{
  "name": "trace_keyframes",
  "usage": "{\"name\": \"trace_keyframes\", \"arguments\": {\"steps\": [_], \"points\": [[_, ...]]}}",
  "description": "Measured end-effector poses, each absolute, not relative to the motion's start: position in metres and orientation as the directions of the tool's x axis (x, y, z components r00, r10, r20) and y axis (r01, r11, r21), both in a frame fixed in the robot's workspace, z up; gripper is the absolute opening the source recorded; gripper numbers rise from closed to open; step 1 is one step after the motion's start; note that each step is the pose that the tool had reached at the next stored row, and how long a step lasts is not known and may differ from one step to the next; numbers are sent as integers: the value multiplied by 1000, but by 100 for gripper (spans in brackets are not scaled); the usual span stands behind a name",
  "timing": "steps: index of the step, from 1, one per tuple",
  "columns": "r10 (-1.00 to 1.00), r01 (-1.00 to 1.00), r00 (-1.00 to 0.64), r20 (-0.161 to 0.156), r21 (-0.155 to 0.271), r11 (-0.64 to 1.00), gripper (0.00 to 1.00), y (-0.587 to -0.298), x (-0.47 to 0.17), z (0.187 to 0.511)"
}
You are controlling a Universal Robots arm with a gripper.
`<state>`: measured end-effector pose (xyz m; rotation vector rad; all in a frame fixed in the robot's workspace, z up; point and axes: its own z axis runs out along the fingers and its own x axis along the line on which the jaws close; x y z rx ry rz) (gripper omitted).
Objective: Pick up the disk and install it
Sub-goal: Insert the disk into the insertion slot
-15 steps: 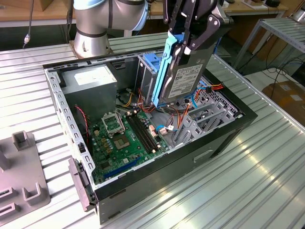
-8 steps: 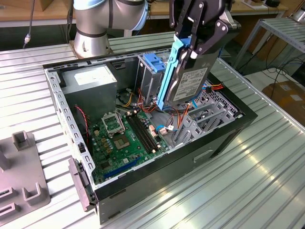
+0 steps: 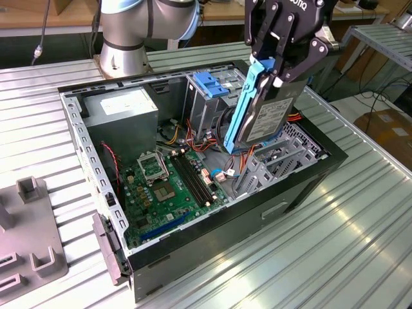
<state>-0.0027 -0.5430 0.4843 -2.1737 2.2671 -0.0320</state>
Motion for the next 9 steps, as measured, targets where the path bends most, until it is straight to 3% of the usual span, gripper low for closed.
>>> {"name": "trace_keyframes", "arguments": {"steps": [9], "points": [[-999,-999,-42,13,-15,42,37,-545,14,483]]}}
